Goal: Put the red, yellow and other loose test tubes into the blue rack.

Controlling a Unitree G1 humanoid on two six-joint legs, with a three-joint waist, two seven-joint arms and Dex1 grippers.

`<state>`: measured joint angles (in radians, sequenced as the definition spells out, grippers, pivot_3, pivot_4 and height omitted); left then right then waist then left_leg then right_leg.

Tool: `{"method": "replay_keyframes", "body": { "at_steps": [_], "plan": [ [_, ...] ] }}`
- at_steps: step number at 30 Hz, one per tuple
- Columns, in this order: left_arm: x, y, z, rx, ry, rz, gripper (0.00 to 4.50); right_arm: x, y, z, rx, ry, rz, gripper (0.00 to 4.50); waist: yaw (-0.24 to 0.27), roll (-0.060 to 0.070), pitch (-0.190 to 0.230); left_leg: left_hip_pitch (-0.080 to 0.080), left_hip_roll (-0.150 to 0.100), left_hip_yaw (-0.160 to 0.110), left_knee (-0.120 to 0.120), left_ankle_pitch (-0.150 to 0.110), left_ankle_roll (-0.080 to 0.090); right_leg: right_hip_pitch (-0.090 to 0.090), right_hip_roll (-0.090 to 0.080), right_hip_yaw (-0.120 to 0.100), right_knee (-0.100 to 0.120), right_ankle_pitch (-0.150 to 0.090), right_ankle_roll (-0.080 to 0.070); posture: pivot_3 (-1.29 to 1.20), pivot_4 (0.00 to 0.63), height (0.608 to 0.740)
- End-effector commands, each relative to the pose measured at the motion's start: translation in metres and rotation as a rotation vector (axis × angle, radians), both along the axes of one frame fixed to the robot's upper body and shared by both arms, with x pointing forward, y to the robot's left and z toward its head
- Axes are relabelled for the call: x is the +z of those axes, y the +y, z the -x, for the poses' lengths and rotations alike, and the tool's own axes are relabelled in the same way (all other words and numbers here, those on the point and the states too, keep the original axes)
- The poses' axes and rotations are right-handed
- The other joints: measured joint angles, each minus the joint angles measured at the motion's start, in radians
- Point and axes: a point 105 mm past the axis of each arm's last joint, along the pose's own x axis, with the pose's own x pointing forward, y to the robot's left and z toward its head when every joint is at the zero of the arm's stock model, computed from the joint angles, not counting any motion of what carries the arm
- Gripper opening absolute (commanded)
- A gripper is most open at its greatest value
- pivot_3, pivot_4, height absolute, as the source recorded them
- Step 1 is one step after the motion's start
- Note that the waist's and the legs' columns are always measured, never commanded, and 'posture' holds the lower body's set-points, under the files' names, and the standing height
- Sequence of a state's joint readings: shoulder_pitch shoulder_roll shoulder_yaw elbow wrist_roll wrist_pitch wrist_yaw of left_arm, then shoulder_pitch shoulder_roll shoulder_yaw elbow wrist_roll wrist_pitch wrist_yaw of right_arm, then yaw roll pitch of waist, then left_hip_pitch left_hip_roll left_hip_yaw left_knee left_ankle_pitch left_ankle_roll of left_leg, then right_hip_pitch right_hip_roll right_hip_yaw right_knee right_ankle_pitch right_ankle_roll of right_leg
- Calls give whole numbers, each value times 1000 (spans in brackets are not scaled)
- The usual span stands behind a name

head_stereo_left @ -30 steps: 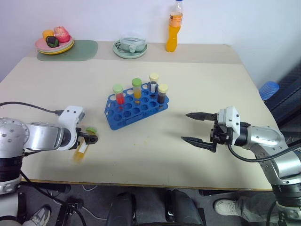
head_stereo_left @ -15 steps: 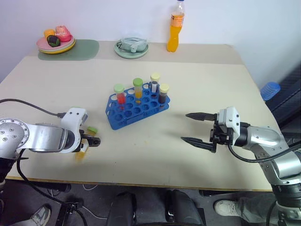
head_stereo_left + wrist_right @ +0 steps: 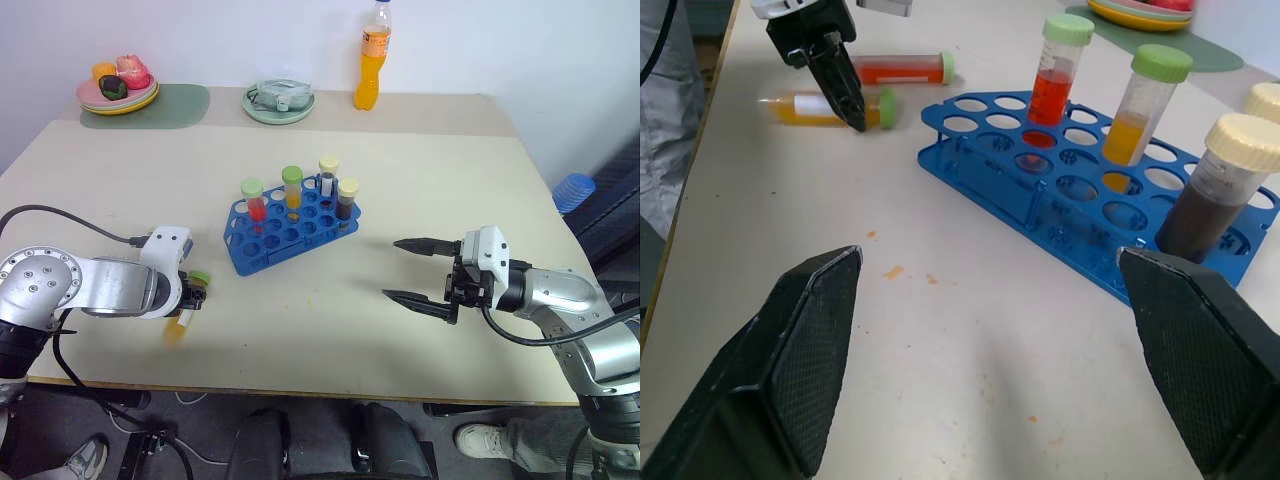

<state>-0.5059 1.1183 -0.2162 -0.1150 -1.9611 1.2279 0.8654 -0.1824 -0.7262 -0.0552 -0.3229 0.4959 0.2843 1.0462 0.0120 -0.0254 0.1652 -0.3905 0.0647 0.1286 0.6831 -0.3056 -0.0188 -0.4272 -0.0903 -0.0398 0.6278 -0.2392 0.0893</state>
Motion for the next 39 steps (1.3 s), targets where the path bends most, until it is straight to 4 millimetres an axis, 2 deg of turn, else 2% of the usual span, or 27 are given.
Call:
{"method": "replay_keyframes", "body": {
  "at_steps": [1, 2, 6, 13, 17, 22, 26, 29, 35, 37, 39],
  "plan": [
    [5, -1, -3, 7, -21, 9, 2143, 13, 1, 2, 9, -51, -12, 4198, 0, 0, 0, 0, 0, 0, 0, 0, 0, 0, 0, 0, 0, 0, 0, 0, 150, 740],
    [5, -1, -3, 8, -20, 9, 2143, 13, 1, 2, 9, -51, -12, 4198, 0, 0, 0, 0, 0, 0, 0, 0, 0, 0, 0, 0, 0, 0, 0, 0, 150, 740],
    [4, -3, -1, -1, -20, 10, 849, 12, 1, 2, 12, -51, -10, 4198, 0, 0, 0, 0, 0, 0, 0, 0, 0, 0, 0, 0, 0, 0, 0, 0, 150, 740],
    [14, 1, 4, -42, -37, -22, 790, 13, 1, 1, 15, -55, -8, 4198, -1, 0, 0, 0, 0, 0, 0, 0, 0, 0, 0, 0, 0, 0, 0, 0, 150, 740],
    [32, 6, 4, -113, -98, -67, 790, 15, 0, -2, 15, -59, -8, 4198, 0, 0, 0, 0, 0, 0, 0, 0, 0, 0, 0, 0, 0, 0, 0, 0, 150, 740],
    [57, -7, 3, -310, -230, -118, 790, 17, 2, -3, 21, -61, -11, 4198, 1, 0, 0, 0, 0, 1, 0, 0, 0, 0, 1, 0, -1, 0, 0, 0, 150, 740],
    [83, -36, -6, -480, -486, -107, 790, 20, 7, -1, 29, -59, -24, 4198, 1, 0, 0, 0, 0, 1, 0, 0, 0, 0, 1, 0, -1, 0, 0, 0, 150, 740],
    [95, -54, -10, -579, -693, -111, 790, 21, 7, 2, 26, -57, -25, 4198, 0, 1, 0, -1, 0, 1, -1, 0, 0, 0, 1, 0, -2, 0, 0, 0, 150, 740],
    [129, -76, -29, -593, -1166, -59, 790, 28, 5, 3, 7, -60, -21, 4198, 1, 1, 0, -1, 0, 1, 0, 0, 0, 0, 1, 0, -3, 0, 0, 0, 150, 740],
    [130, -76, -44, -520, -1285, -40, 790, 32, 7, 4, -6, -66, -21, 4198, 2, 2, 0, -1, 0, 1, 0, 0, 0, 0, 1, 0, -4, 0, 0, 0, 150, 740],
    [122, -79, -55, -481, -1312, 6, 790, 35, 7, 4, -17, -68, -20, 4198, 3, 2, 0, -1, 0, 1, 0, 0, 0, 1, 1, 0, -4, 2, 3, 0, 150, 740]
  ]
}}
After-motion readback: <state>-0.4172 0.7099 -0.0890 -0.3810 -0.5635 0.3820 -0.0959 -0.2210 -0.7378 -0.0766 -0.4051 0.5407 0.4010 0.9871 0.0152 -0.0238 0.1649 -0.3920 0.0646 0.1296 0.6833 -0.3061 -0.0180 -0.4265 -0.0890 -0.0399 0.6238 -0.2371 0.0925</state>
